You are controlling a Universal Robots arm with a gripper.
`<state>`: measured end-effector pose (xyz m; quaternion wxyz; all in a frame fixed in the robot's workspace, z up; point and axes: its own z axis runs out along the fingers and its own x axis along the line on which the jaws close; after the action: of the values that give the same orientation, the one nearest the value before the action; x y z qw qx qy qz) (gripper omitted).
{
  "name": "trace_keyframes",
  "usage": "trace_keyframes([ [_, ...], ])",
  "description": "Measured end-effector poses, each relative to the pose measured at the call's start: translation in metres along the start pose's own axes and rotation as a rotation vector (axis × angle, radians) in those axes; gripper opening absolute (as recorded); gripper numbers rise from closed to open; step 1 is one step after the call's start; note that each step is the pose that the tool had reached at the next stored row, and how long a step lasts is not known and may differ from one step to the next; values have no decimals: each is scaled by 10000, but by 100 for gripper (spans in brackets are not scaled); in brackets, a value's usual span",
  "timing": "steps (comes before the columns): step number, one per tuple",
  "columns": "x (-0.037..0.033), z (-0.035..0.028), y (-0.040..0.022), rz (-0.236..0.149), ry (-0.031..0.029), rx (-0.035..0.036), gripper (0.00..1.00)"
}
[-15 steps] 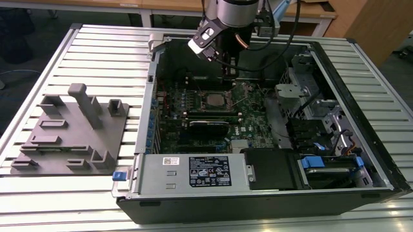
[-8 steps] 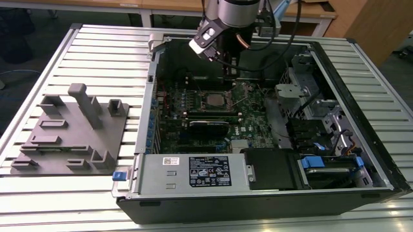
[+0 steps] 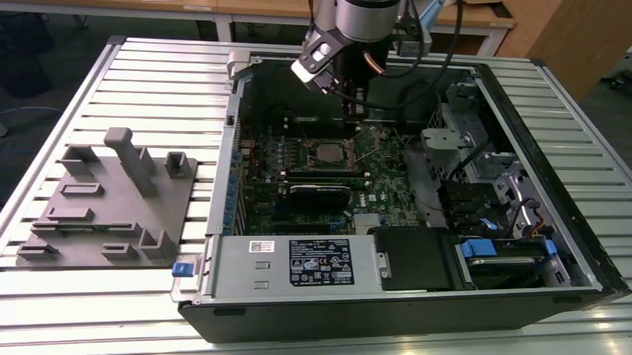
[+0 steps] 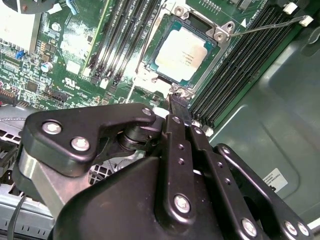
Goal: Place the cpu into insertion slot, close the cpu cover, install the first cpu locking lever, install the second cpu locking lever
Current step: 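Close the cpu cover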
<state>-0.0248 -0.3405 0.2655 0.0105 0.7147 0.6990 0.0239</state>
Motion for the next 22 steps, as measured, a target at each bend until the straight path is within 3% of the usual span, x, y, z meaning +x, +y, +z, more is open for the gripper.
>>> trace_keyframes([
  [8,1,1,27,0,0,0,11],
  [22,3,8,144,-1,1,-1,11],
])
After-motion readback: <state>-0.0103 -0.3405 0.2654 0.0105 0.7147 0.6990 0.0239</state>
